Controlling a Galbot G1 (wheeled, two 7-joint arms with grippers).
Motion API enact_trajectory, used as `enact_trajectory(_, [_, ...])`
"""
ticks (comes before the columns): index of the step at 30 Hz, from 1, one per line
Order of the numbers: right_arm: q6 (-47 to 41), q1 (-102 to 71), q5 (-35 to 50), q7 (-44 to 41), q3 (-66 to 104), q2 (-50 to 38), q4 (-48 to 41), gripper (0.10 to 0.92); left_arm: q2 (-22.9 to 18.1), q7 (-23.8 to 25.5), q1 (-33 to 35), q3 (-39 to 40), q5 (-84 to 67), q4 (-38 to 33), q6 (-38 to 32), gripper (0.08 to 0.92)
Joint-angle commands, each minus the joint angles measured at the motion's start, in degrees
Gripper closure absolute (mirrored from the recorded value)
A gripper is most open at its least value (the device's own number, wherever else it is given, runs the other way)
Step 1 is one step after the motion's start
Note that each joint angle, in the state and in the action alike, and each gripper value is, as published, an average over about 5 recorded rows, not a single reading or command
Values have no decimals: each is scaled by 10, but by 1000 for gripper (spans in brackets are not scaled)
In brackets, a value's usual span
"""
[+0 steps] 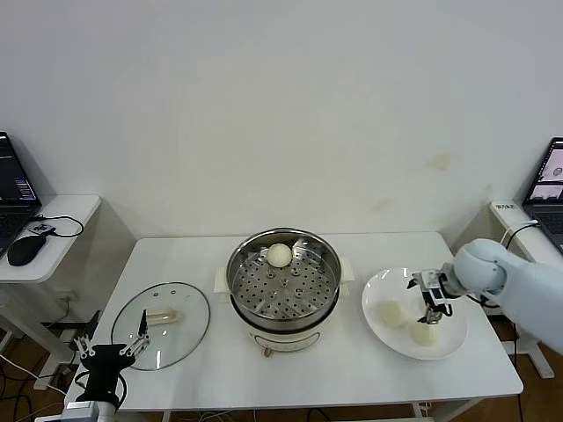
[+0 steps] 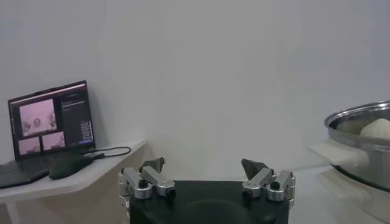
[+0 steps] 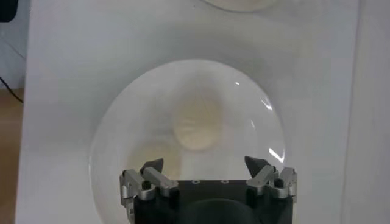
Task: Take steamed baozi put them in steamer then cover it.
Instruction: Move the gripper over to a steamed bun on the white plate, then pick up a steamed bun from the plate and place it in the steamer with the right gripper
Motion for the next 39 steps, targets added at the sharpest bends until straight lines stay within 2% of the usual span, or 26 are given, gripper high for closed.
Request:
enact_trajectory(1, [1, -32, -10, 2, 21, 52, -55, 205, 0, 0, 0, 0, 0, 1, 0, 177])
enact_trajectory(16, [-1, -44, -24, 3, 27, 82, -79, 282, -4, 0, 0, -1, 0, 1, 0, 177])
enact_trajectory(24, [-4, -48, -29, 3, 35, 85, -81, 389, -5, -1, 0, -1, 0, 2, -1, 177])
enact_trajectory(28, [-3, -46, -29, -2, 36, 83, -80, 418, -5, -1, 0, -1, 0, 1, -1, 177])
enact_trajectory(34, [0, -15, -17, -25, 24, 62, -61, 445, -5, -1, 0, 0, 0, 0, -1, 177])
enact_trajectory(39, [-7, 72, 32, -55, -15, 17, -21, 440, -4, -1, -1, -1, -2, -2, -1, 177])
